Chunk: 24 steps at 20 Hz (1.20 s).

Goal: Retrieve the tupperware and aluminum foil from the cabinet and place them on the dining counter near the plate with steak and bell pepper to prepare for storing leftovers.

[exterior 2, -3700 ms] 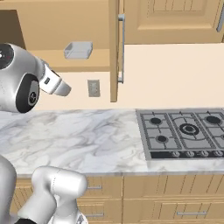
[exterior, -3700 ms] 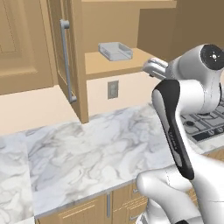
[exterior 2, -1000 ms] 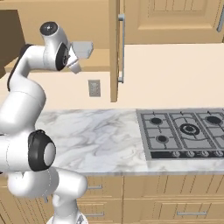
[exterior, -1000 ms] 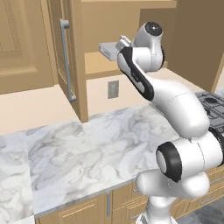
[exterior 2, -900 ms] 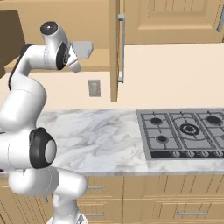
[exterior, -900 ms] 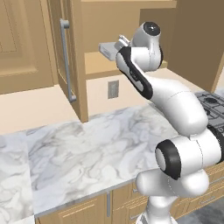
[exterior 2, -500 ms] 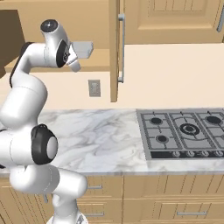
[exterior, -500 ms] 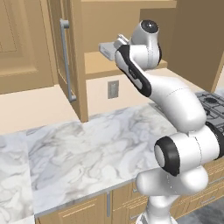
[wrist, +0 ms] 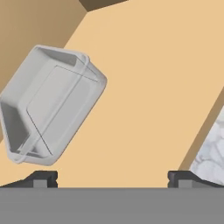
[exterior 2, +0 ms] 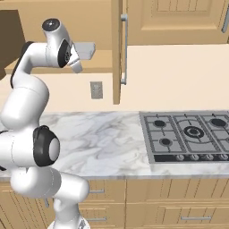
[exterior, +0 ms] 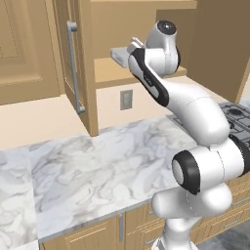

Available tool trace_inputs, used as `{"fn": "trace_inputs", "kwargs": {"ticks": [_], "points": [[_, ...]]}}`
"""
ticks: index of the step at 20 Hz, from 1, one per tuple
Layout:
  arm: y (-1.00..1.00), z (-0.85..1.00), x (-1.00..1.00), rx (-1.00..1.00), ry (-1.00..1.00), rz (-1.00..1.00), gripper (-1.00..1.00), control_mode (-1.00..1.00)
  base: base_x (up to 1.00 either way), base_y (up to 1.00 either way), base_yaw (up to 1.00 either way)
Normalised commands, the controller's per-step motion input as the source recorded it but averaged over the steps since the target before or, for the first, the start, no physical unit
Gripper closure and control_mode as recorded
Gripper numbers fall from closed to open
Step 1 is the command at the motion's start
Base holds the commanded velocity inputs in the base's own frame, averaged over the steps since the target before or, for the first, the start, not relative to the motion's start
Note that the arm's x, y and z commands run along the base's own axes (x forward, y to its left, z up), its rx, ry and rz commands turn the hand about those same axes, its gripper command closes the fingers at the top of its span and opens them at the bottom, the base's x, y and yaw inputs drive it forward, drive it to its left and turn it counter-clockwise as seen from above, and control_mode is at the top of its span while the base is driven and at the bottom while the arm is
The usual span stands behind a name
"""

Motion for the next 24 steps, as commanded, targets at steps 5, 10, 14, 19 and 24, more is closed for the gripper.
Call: {"fn": "trace_inputs", "kwargs": {"ticks": [5, 10, 14, 19, 24], "points": [[0.00, 0.00, 0.07, 0.00, -0.01, 0.00, -1.00, -1.00, 0.00, 0.00, 0.00], [0.00, 0.00, 0.01, 0.00, -0.01, 0.00, -1.00, -1.00, 0.00, 0.00, 0.00], [0.00, 0.00, 0.00, 0.00, -0.02, 0.00, -1.00, -1.00, 0.00, 0.00, 0.00], [0.00, 0.00, -0.01, 0.00, -0.07, 0.00, -1.00, -1.00, 0.00, 0.00, 0.00], [0.00, 0.00, 0.00, 0.01, -0.09, 0.00, -1.00, -1.00, 0.00, 0.00, 0.00]]}}
